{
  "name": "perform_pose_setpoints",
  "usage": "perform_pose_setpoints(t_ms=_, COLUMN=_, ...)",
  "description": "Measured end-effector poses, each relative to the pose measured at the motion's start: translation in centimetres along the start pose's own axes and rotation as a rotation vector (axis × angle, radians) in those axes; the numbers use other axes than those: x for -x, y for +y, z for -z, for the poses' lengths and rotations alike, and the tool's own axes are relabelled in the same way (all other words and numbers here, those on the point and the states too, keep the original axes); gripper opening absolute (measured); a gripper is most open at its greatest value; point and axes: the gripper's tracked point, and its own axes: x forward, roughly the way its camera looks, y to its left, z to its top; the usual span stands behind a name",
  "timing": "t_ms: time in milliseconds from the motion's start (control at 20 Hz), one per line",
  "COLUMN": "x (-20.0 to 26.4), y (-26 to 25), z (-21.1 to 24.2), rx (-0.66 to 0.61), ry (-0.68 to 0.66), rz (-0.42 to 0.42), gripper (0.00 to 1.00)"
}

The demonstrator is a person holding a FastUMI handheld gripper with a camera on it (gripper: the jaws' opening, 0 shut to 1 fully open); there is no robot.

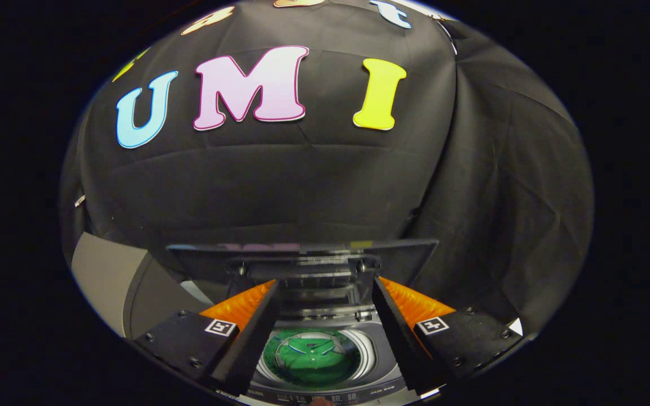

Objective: Put the clothes into the washing machine and then close the washing machine lid.

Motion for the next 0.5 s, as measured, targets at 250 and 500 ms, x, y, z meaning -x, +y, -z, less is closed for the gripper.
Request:
perform_pose_setpoints(t_ms=250, x=-2.5, y=0.0, z=-3.3, rx=0.031, ry=-0.010, rz=0.015, gripper=0.99)
perform_pose_setpoints(t_ms=500, x=-5.2, y=0.9, z=-3.6, rx=0.030, ry=0.011, rz=0.005, gripper=1.00)
